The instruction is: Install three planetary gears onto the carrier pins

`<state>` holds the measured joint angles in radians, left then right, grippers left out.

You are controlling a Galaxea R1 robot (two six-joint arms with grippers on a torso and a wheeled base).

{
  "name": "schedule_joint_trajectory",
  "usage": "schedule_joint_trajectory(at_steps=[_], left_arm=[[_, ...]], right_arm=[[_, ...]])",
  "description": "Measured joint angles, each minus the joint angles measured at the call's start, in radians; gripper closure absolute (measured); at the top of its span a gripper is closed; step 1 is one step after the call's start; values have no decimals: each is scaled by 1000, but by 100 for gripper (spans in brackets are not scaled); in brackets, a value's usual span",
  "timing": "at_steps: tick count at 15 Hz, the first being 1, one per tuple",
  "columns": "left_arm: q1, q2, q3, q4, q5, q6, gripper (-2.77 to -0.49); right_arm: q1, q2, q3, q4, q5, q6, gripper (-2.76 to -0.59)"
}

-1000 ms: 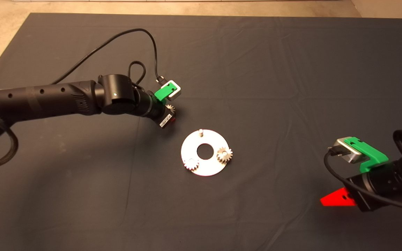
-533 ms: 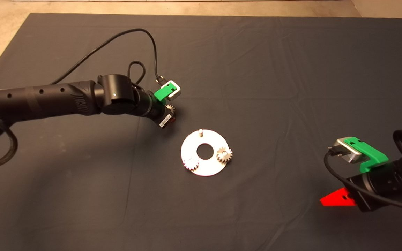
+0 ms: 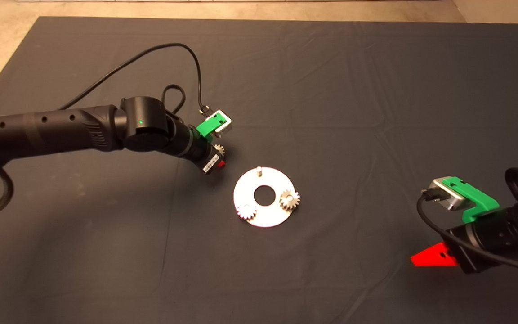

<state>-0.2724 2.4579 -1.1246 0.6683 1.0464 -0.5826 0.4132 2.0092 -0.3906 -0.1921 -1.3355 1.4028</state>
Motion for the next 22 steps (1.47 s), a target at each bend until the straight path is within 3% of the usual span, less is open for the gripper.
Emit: schedule_joint_trajectory(at_steps=[3,6,9,12,16,19,22], left_arm=[[-22,1,31,-7,0,-3,-63],[-21,3,80,-10,4,-7,-63],[-21,10,88,-11,7,-14,-62],[-21,55,115,-12,51,-19,-62],[-21,93,121,-11,68,-21,-62],[-21,96,121,-11,133,-21,-61],[-21,100,124,-11,131,-21,-60]], right_arm=[[0,0,0,0,4,-3,-178],[0,0,0,0,6,-3,-178],[0,0,0,0,5,-3,-178],[0,1,0,0,6,-3,-178],[0,1,1,0,5,-3,-178],[0,2,1,0,6,-3,-178],[0,2,1,0,5,-3,-178]])
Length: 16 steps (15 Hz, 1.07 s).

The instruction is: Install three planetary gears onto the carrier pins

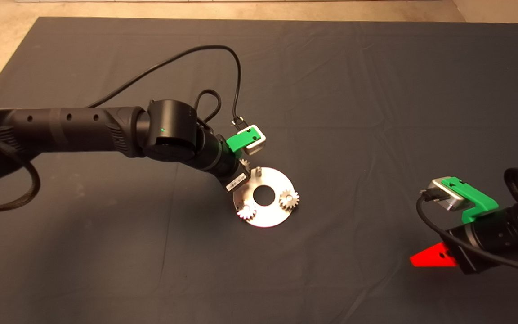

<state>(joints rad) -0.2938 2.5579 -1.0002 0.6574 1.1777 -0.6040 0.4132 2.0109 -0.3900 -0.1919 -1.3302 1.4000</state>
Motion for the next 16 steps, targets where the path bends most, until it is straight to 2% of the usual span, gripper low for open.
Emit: schedule_joint_trajectory(at_steps=[10,13,16], left_arm=[[-1,4,1,0,-1,-20,-60],[-27,16,-7,0,-6,-38,-60],[-33,25,-28,1,-22,-48,-60]], right_arm=[[0,0,0,0,1,0,-178],[0,0,0,0,11,0,-178],[0,0,0,0,12,0,-178]])
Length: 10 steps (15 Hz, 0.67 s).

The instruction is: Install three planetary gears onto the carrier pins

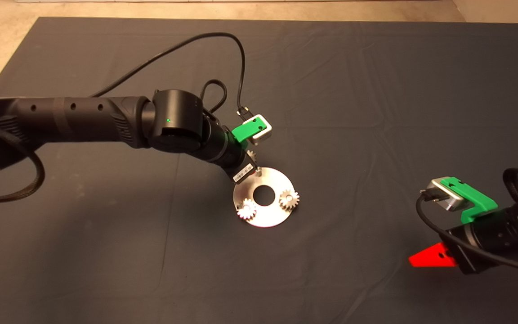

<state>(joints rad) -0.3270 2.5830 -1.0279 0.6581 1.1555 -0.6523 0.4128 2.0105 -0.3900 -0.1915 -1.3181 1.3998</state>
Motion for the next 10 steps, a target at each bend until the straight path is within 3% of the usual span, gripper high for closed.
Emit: schedule_joint_trajectory(at_steps=[2,5,10], left_arm=[[0,4,0,0,-14,-21,-60],[0,5,0,0,-53,-46,-60],[0,5,0,0,-67,-76,-60]], right_arm=[[0,0,0,0,1,0,-178],[0,0,0,0,1,0,-178],[0,0,0,0,1,0,-178]])
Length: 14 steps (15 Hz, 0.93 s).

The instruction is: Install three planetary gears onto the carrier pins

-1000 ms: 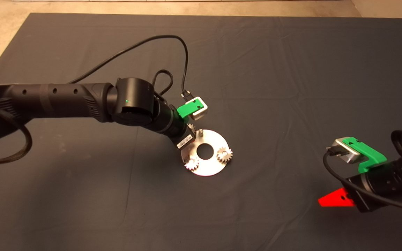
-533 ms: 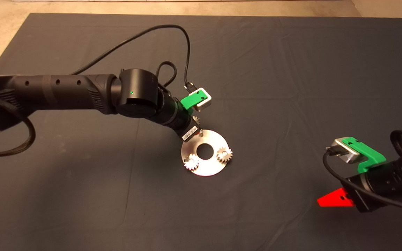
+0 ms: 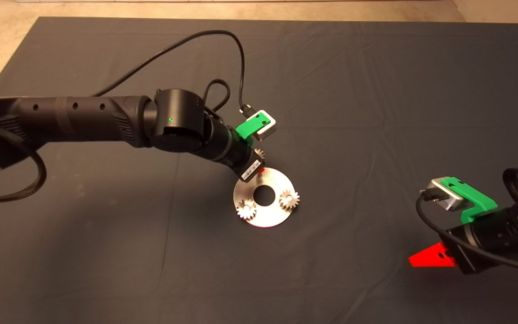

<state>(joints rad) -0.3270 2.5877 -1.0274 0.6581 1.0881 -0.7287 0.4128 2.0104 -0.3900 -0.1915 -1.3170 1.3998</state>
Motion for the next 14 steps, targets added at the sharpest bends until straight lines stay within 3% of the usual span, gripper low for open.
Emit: schedule_joint_trajectory(at_steps=[5,14], left_arm=[[1,0,0,0,-23,0,-60],[3,3,0,5,-23,-1,-60]], right_arm=[[0,0,0,0,1,0,-178],[0,-2,0,0,1,0,-178]])
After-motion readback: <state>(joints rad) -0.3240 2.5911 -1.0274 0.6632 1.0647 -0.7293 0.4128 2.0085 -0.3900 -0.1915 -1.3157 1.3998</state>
